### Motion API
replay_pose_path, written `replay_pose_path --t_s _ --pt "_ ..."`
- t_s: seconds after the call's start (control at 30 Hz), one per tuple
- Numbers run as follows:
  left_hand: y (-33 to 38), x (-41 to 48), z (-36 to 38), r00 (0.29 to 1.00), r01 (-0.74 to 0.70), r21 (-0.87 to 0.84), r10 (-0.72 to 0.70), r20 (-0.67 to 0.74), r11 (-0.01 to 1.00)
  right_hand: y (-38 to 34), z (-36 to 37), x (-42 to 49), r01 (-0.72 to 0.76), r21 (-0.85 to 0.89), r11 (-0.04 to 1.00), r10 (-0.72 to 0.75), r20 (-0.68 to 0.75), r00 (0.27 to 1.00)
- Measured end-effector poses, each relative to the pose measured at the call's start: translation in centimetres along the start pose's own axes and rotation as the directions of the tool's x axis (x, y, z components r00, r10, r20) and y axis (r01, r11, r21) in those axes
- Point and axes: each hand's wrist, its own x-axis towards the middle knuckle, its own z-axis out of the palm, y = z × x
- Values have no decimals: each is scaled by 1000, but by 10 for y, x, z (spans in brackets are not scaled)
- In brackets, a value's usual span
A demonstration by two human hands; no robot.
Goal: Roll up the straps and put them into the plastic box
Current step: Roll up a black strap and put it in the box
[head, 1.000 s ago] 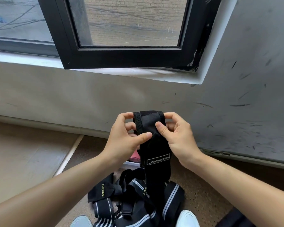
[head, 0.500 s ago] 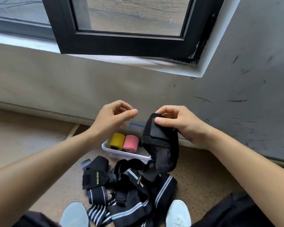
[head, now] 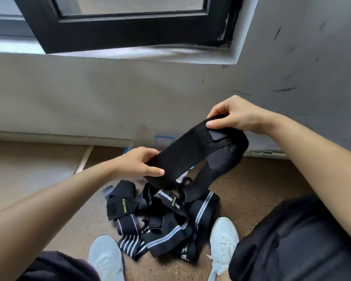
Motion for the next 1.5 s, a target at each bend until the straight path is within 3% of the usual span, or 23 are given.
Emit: replay_pose_path --t_s 0.13,0.2,0.33,0.5,0.53,0.63,0.73,0.8,0.97,1.1,1.17,1.33,1.5 --pt "-11 -6 -19 994 89 176 -77 -75 980 17 -7 5 -64 18 998 65 -101 993" --pt "-11 -9 -28 991 103 151 -88 -103 983 23 -4 8 -92 0 996 92 -102 991" --pt "4 -12 -34 988 26 -166 -50 -145 986 31 16 12 -121 -72 990 114 -91 989" --pt "41 -12 -37 958 -107 -449 -28 -284 887 23 59 11 -64 -324 944 96 86 992" --pt "46 -13 -36 954 -117 -505 -44 -296 855 19 66 8 -38 -309 950 69 90 994" --pt "58 -15 -36 943 -112 -534 -80 -324 838 -10 75 0 97 6 995 -96 -122 988" --pt "68 -13 -32 905 -117 -572 -149 -398 812 -37 81 -13 244 283 927 -153 -310 938" --pt "72 -12 -36 885 -133 -616 -186 -426 776 -46 84 -16 283 253 925 -190 -338 922" --pt "81 -16 -37 883 -212 -634 -132 -450 744 -49 89 -9 378 -9 926 -348 -414 841" --pt "84 -17 -37 907 -268 -717 -83 -413 643 -52 91 -1 416 -51 908 -382 -509 771" --pt "84 -18 -40 900 -305 -689 -39 -435 658 -52 89 4 423 1 906 -356 -537 765" --pt "71 -13 -59 763 -340 -314 65 -643 887 -47 71 20 315 287 905 -171 -433 885" --pt "74 -3 -69 810 -441 -169 309 -499 882 -52 53 37 206 479 853 -153 -147 977"
